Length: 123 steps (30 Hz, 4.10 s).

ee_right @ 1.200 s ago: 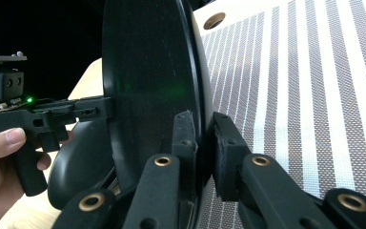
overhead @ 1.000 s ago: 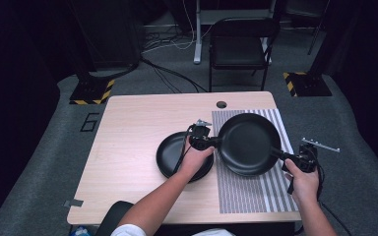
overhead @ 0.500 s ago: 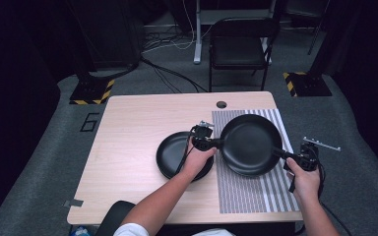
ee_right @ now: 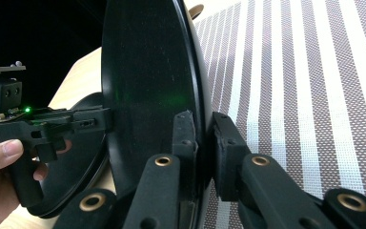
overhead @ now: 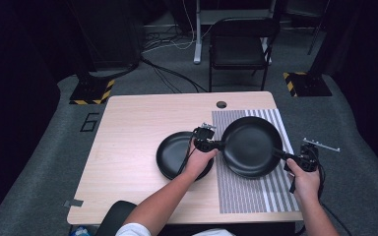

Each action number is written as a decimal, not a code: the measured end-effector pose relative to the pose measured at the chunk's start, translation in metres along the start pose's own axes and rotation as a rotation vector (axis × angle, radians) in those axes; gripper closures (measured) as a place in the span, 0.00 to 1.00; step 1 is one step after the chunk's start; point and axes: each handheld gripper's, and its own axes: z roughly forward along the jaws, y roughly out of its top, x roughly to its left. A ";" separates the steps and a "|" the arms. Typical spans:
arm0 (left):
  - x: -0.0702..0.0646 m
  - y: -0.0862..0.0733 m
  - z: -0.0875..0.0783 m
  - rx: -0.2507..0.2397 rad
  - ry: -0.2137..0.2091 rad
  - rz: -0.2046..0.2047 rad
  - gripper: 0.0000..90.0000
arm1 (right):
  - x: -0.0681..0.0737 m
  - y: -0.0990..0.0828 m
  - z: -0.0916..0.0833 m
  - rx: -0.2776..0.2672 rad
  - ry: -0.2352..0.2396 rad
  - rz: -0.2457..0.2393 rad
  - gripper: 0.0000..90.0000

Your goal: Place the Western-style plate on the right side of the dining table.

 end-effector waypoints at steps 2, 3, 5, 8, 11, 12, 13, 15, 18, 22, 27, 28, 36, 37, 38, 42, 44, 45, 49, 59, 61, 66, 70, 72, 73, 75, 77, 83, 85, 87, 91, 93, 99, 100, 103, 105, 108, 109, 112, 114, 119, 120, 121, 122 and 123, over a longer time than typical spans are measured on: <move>0.000 0.000 0.001 0.002 0.001 -0.003 0.84 | -0.001 -0.001 0.000 0.002 0.000 0.001 0.91; 0.000 -0.001 0.002 0.002 0.001 -0.003 0.84 | -0.001 -0.001 0.001 0.004 -0.001 0.002 0.91; 0.000 -0.001 0.003 0.002 0.001 -0.003 0.84 | -0.002 -0.001 0.001 0.004 -0.004 -0.002 0.91; 0.000 -0.001 0.004 0.003 0.001 -0.004 0.84 | -0.003 -0.001 0.001 0.005 -0.004 0.004 0.91; 0.000 -0.002 0.005 0.008 0.001 -0.006 0.84 | -0.004 -0.002 0.002 0.006 -0.004 0.005 0.91; 0.000 -0.002 0.005 0.009 0.001 -0.006 0.84 | -0.005 -0.002 0.002 0.007 -0.005 0.004 0.91; 0.000 -0.002 0.006 0.009 0.003 -0.004 0.84 | -0.005 -0.002 0.002 0.007 -0.005 0.006 0.91; 0.000 -0.002 0.006 0.015 0.003 -0.003 0.84 | -0.006 -0.002 0.002 0.011 -0.009 0.006 0.91; 0.000 -0.003 0.007 0.014 0.004 -0.004 0.84 | -0.006 -0.003 0.003 0.009 -0.008 0.008 0.91; 0.000 -0.003 0.009 0.016 0.007 -0.005 0.84 | -0.008 -0.004 0.003 0.010 -0.007 0.002 0.91; 0.001 -0.004 0.012 0.027 0.008 -0.005 0.84 | -0.010 -0.005 0.004 0.017 -0.009 0.008 0.91; 0.001 -0.005 0.012 0.030 0.008 -0.001 0.84 | -0.011 -0.005 0.004 0.019 -0.012 0.011 0.91; 0.000 -0.005 0.015 0.042 0.016 0.001 0.84 | -0.016 -0.007 0.007 0.030 -0.013 0.035 0.91; 0.000 -0.005 0.016 0.042 0.018 0.002 0.84 | -0.017 -0.008 0.007 0.033 -0.013 0.035 0.91; 0.000 -0.005 0.016 0.044 0.017 0.003 0.84 | -0.018 -0.008 0.008 0.033 -0.013 0.031 0.90; 0.000 -0.005 0.017 0.049 0.017 0.006 0.84 | -0.020 -0.009 0.009 0.037 -0.014 0.037 0.90; 0.000 -0.006 0.018 0.052 0.018 0.008 0.84 | -0.020 -0.009 0.009 0.037 -0.017 0.041 0.90; -0.001 -0.006 0.018 0.054 0.019 0.008 0.84 | -0.021 -0.009 0.009 0.040 -0.021 0.041 0.90; -0.001 -0.006 0.019 0.058 0.021 0.008 0.84 | -0.022 -0.009 0.010 0.045 -0.024 0.040 0.90; 0.001 -0.007 0.022 0.062 0.022 0.002 0.84 | -0.027 -0.008 0.014 0.062 -0.024 0.052 0.89; 0.001 -0.007 0.023 0.064 0.021 0.004 0.84 | -0.028 -0.008 0.015 0.062 -0.029 0.061 0.89; 0.000 -0.006 0.024 0.068 0.021 0.006 0.84 | -0.033 -0.009 0.018 0.072 -0.033 0.077 0.88; 0.001 -0.006 0.025 0.075 0.016 -0.007 0.84 | -0.034 -0.009 0.019 0.081 -0.037 0.082 0.87; 0.001 -0.006 0.025 0.076 0.014 -0.007 0.84 | -0.035 -0.010 0.019 0.081 -0.036 0.079 0.87; 0.001 -0.006 0.026 0.076 0.015 -0.007 0.84 | -0.035 -0.010 0.019 0.081 -0.037 0.083 0.87; 0.001 -0.006 0.026 0.076 0.014 -0.009 0.84 | -0.035 -0.010 0.019 0.078 -0.036 0.086 0.87; 0.001 -0.006 0.026 0.075 0.014 -0.010 0.84 | -0.035 -0.010 0.020 0.075 -0.037 0.090 0.87; 0.002 -0.004 0.026 0.096 0.007 -0.021 0.84 | -0.036 -0.010 0.020 0.079 -0.046 0.093 0.86; 0.002 -0.004 0.026 0.096 0.009 -0.020 0.84 | -0.036 -0.010 0.021 0.080 -0.053 0.093 0.86; 0.002 -0.004 0.027 0.102 0.007 -0.027 0.83 | -0.037 -0.010 0.022 0.074 -0.053 0.087 0.86; 0.001 -0.004 0.028 0.102 0.007 -0.032 0.83 | -0.038 -0.010 0.023 0.086 -0.061 0.100 0.85; 0.001 -0.004 0.028 0.104 0.005 -0.042 0.83 | -0.039 -0.010 0.023 0.087 -0.063 0.106 0.84; -0.001 -0.004 0.030 0.103 0.020 -0.053 0.83 | -0.042 -0.011 0.025 0.087 -0.066 0.110 0.83; -0.001 -0.003 0.030 0.105 0.021 -0.054 0.83 | -0.042 -0.011 0.025 0.088 -0.066 0.107 0.83; -0.002 -0.003 0.031 0.103 0.028 -0.057 0.83 | -0.043 -0.011 0.026 0.096 -0.070 0.123 0.83; -0.003 -0.003 0.031 0.105 0.028 -0.057 0.83 | -0.045 -0.011 0.027 0.099 -0.071 0.121 0.82; -0.003 -0.003 0.032 0.101 0.031 -0.060 0.83 | -0.046 -0.011 0.029 0.100 -0.075 0.126 0.82; -0.004 -0.003 0.032 0.103 0.036 -0.055 0.82 | -0.046 -0.011 0.029 0.099 -0.077 0.131 0.81; -0.005 -0.003 0.033 0.105 0.042 -0.047 0.82 | -0.046 -0.011 0.030 0.103 -0.080 0.123 0.81; -0.004 -0.002 0.033 0.107 0.036 -0.051 0.82 | -0.048 -0.012 0.031 0.101 -0.079 0.119 0.80; -0.004 -0.001 0.034 0.112 0.037 -0.053 0.82 | -0.052 -0.013 0.032 0.101 -0.077 0.131 0.80; -0.004 -0.001 0.035 0.123 0.036 -0.043 0.81 | -0.052 -0.014 0.033 0.103 -0.078 0.138 0.79; -0.004 -0.001 0.035 0.125 0.036 -0.045 0.81 | -0.052 -0.014 0.033 0.103 -0.079 0.138 0.79; -0.004 -0.001 0.036 0.123 0.037 -0.051 0.81 | -0.052 -0.014 0.033 0.105 -0.081 0.136 0.79; -0.004 -0.001 0.036 0.124 0.039 -0.052 0.81 | -0.052 -0.013 0.033 0.106 -0.082 0.133 0.79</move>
